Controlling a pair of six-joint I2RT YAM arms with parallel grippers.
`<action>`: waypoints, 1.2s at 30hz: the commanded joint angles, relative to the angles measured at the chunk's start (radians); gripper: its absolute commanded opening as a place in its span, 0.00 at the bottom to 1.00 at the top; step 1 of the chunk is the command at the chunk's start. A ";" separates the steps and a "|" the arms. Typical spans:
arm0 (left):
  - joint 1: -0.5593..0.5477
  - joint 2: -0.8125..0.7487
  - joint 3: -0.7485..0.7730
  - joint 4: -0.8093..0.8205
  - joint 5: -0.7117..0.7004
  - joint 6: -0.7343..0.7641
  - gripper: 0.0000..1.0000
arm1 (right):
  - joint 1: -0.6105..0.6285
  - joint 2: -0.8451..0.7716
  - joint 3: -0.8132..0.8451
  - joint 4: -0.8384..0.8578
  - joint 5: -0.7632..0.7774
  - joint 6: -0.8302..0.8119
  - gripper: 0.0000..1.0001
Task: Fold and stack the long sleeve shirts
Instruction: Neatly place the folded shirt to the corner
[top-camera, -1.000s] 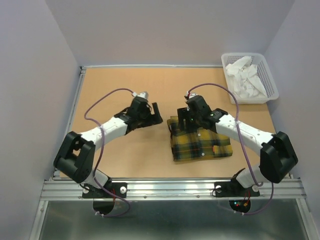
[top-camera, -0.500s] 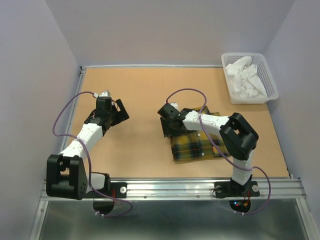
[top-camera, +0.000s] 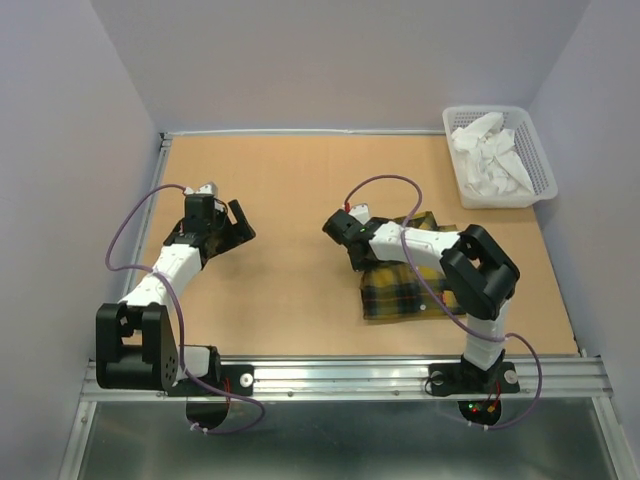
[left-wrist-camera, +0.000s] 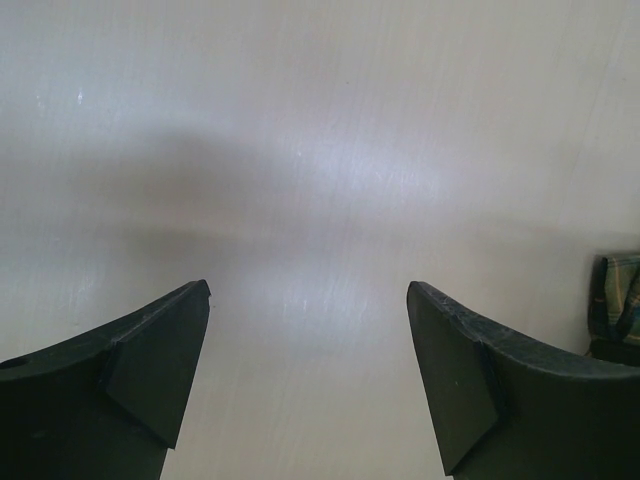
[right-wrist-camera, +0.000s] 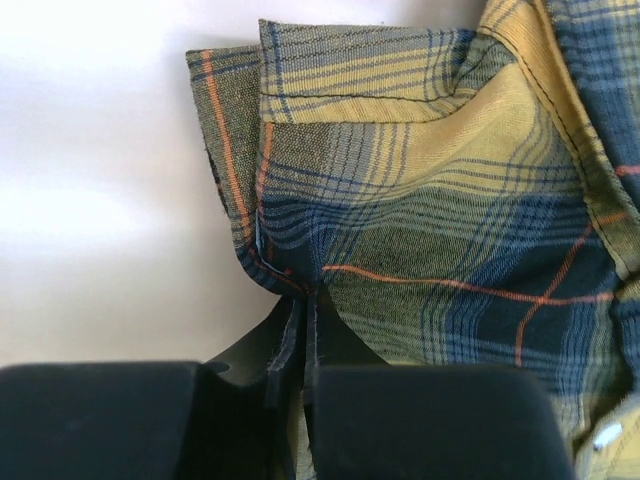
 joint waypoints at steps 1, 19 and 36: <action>0.020 -0.047 0.009 0.035 0.047 0.011 0.91 | -0.090 -0.067 -0.120 -0.085 0.102 -0.057 0.01; 0.050 -0.120 -0.005 0.044 0.088 0.005 0.90 | -0.492 -0.391 -0.444 0.198 0.187 -0.530 0.01; 0.050 -0.172 -0.023 0.033 0.036 0.013 0.90 | -0.514 -0.532 -0.452 0.234 0.072 -0.608 0.70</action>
